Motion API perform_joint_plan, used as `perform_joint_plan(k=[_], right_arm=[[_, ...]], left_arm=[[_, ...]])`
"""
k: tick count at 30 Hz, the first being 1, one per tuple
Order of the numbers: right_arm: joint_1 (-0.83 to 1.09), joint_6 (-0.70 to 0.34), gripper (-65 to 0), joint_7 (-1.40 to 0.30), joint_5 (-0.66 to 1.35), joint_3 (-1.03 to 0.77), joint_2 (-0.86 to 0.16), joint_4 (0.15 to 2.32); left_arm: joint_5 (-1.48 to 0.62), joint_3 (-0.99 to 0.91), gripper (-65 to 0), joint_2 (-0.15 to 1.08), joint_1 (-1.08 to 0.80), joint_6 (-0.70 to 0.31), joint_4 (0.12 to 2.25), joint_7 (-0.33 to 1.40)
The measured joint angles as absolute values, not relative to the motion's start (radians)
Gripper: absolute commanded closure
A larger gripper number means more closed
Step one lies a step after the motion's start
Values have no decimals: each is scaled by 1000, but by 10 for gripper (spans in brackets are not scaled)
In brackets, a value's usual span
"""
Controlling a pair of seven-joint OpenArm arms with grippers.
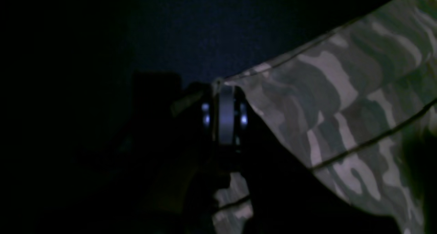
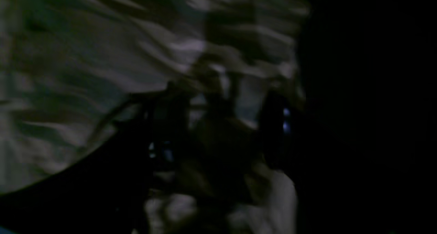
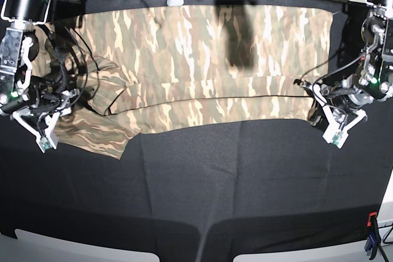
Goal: Layout the t-shirt on the table in an organized manner, then fold the t-shirt properly
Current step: 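Pull both held side edges inward toward the shirt's middle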
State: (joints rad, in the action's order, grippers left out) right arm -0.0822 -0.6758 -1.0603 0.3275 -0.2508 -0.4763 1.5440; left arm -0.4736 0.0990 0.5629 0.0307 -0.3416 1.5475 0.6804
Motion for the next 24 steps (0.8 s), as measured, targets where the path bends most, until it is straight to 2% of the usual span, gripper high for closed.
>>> perform_joint_plan(k=[8,12,14,15,16,19,24], right_arm=[[-83,-693,-336,-1049,523,-251,-477,1646],[-83,-693,-336,-1065,469,-252,-477,1646],[-81,-696,-335,-999,382,-273,-476,1644],[-83,-675,-334,-952,334,-290,-476,1636],[-89,-554,-334,-905,302,-311,-476,1618],[-139,-429,-333,-886,264,-381,-477,1500],[-313,-402,-333,-923,363,-467,-477,1196]], left_arm=[[-470,99,0,535,30,-344,1547,681],[-464,99,0,535,31,-344,1547,681],[-463,99,0,535,30,-344,1547,681],[-465,99,0,535,31,-344,1547,681],[-466,99,0,535,31,-344,1547,681],[-467,99,0,535,31,-344,1547,681],[-467,99,0,535,31,-344,1547,678]])
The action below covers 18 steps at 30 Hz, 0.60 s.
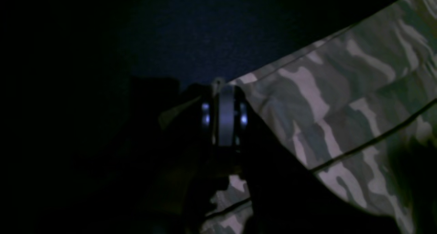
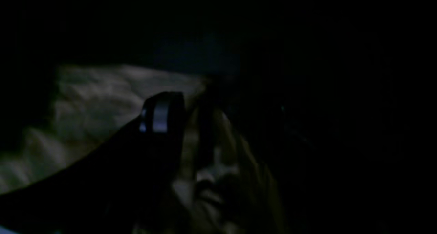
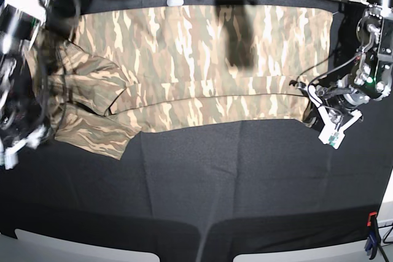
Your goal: Layout the t-shirt on the table in an organized manner, then fold the t-shirt properly
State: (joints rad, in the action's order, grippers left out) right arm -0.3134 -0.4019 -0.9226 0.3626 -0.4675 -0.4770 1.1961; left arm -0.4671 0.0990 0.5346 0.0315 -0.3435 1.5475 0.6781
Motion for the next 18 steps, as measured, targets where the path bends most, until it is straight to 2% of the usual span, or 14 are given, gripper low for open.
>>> perform_joint_plan(k=[7,10,12,16,18], right_arm=[[-548,-423,-333,-899,362,-492,-475,753],[-610,-425,-333,-883,293,-492,-472,616],[-630,-423,-333,-853,269,-492,-472,566],[-632,-422,-254,-842,264,-492,-471,538],[-631,-422,-247,-844,254,-492,-465,538]], left_arm=[[-467,99,0,535,31,-344,1547,678],[-467,99,0,534,31,-344,1547,678],[-466,99,0,535,31,-343,1547,678],[-466,99,0,535,31,-344,1547,677],[-466,99,0,535,31,-344,1547,677]])
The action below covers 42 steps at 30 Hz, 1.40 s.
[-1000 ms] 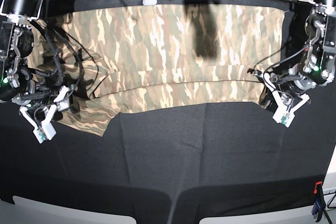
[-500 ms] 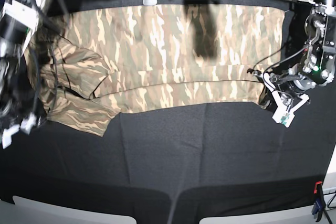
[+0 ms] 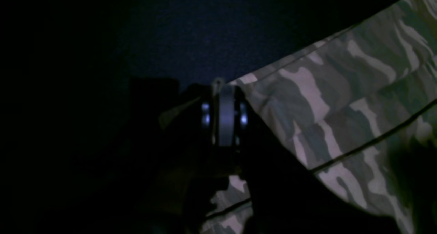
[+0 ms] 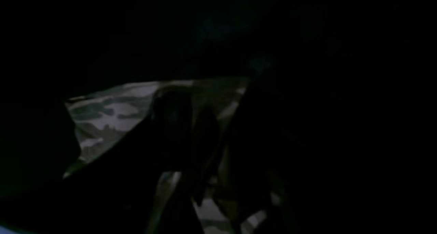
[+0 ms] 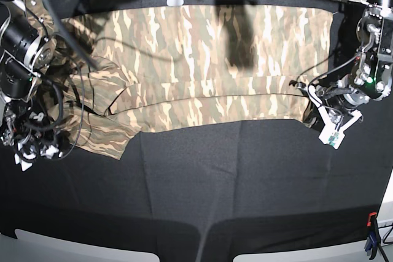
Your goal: Layout the t-shirt on the table in an organized manner, then fold the t-shirt properly
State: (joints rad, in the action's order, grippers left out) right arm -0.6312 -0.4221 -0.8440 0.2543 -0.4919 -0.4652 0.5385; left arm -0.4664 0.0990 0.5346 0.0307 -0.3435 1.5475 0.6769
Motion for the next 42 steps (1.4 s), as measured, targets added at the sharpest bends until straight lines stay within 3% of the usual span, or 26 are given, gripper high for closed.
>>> perform_joint_plan(k=[2,3,7,11,17,22,34,37,42], right_arm=[[-632,-422,-246,-844,215,-492,-448,539],[-632,-422,-215,-830,205,-492,-438,540],[-633,-422,-1,-830,174,-492,-418,542],[-632,-437,0,-831,175,-492,-418,542],[-632,-684,0,-899,247,-491,-423,592],[-637,-689,0,-971,348,-490,-427,677],[-631,-689,0,-990,319,-490,-451,697],[-631,-689,-54,-992,322,-490,-447,697],[-631,-690,-27,-992,322,-490,-447,697]], left_arm=[[-466,99,0,535,31,-344,1547,672],[-466,99,0,535,31,-344,1547,669],[-466,99,0,535,31,-344,1547,666],[-466,99,0,535,30,-344,1547,666],[-466,99,0,535,30,-344,1547,666],[-466,99,0,535,30,-343,1547,666],[-466,99,0,535,31,-344,1547,666],[-466,99,0,535,31,-344,1547,666],[-466,99,0,535,30,-344,1547,666]])
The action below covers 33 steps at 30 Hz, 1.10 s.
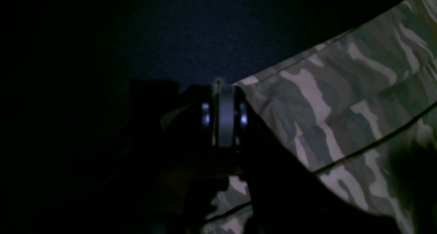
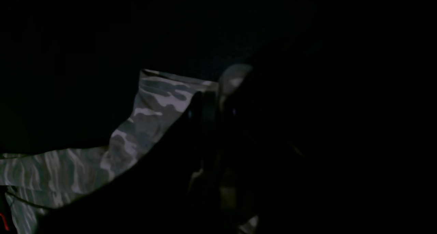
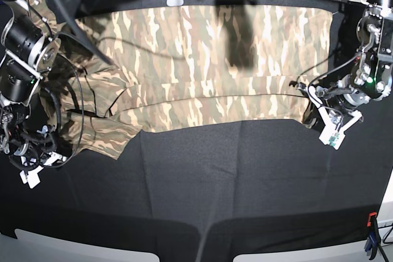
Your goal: Layout the t-shirt on the table in an organized manner, then fold the t-shirt properly
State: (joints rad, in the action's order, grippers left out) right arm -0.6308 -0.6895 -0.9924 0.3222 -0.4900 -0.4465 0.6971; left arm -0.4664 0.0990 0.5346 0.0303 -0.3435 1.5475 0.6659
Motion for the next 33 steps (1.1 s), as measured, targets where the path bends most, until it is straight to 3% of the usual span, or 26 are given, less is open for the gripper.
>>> perform_joint_plan(k=[9,17,18,20,22,33], right_arm=[[-629,-689,0,-1002,414,-490,-447,697],[-629,-689,0,-1136,532,-490,-449,698],[-630,-689,-10,-1146,532,-490,-449,698],[-629,-689,-141,-1147,521,-490,-449,698],[-629,-689,-221,-1147,505,-490,-457,698],[-709,-689,-231,-1143,614,-489,-595,701]], left_arm=[[-466,99,0,535,31,-344,1547,666],[-466,99,0,535,31,-344,1547,666],[-466,99,0,535,31,-344,1547,666],[-466,99,0,535,31,-344,1547,666],[-466,99,0,535,31,-344,1547,666],[-466,99,0,535,30,-344,1547,658]])
